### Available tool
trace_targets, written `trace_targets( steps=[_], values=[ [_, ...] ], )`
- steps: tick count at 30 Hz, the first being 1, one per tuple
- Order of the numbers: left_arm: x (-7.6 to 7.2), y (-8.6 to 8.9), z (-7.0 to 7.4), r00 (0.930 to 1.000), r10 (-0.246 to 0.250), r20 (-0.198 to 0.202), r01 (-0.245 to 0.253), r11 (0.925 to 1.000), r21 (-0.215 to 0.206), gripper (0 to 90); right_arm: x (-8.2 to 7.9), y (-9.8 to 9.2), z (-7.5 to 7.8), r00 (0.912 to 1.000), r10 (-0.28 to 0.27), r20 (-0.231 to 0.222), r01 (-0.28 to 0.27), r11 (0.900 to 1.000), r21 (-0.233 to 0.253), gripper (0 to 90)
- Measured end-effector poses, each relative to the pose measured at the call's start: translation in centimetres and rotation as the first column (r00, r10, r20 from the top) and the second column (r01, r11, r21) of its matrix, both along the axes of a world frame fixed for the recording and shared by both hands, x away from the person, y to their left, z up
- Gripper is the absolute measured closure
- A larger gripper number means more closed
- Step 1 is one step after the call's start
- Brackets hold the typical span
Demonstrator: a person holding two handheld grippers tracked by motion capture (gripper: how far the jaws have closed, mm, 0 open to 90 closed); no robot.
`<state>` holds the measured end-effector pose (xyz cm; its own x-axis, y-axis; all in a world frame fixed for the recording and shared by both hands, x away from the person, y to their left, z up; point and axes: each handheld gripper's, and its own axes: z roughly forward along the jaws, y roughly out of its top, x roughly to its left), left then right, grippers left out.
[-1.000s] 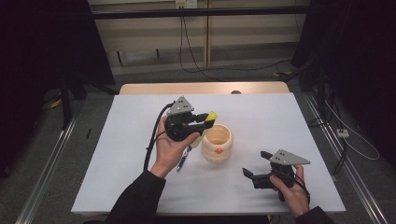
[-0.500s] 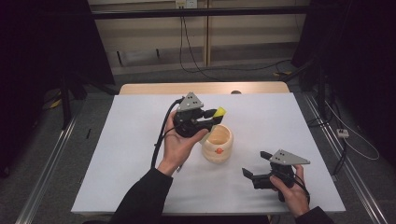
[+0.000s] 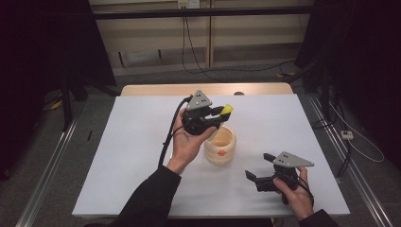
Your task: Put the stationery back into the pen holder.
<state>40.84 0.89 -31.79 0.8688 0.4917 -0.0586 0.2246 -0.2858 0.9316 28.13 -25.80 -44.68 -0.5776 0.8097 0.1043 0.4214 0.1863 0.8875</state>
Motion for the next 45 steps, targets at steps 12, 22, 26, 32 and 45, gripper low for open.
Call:
trace_targets(
  steps=[12, 22, 26, 32, 45],
  values=[
    [0.9, -1.3, -1.4, 0.9997, -0.012, -0.023, 0.011, 0.9999, -0.004, 67.5, 0.0, 0.0, 0.0, 1.0000, 0.001, -0.002, -0.001, 1.000, 0.001, 3.7],
    [1.3, -1.9, -3.4, 0.9977, -0.019, -0.065, 0.020, 0.9996, 0.019, 67.4, 0.0, 0.0, 0.0, 1.0000, 0.003, -0.001, -0.003, 1.000, -0.001, 3.7],
    [1.3, -2.1, -3.8, 0.9972, -0.025, -0.070, 0.028, 0.9992, 0.030, 67.4, 0.0, 0.0, 0.0, 1.0000, 0.004, -0.001, -0.004, 1.000, -0.001, 3.7],
    [1.3, -2.1, -4.5, 0.9963, -0.032, -0.080, 0.036, 0.9984, 0.044, 67.4, 0.0, 0.0, 0.0, 1.0000, 0.005, 0.000, -0.005, 1.000, -0.002, 3.7],
    [1.0, -1.6, -6.0, 0.9940, -0.037, -0.103, 0.046, 0.9956, 0.081, 67.3, 0.0, 0.0, 0.0, 1.0000, 0.005, 0.000, -0.005, 1.000, -0.006, 3.7]
  ],
)
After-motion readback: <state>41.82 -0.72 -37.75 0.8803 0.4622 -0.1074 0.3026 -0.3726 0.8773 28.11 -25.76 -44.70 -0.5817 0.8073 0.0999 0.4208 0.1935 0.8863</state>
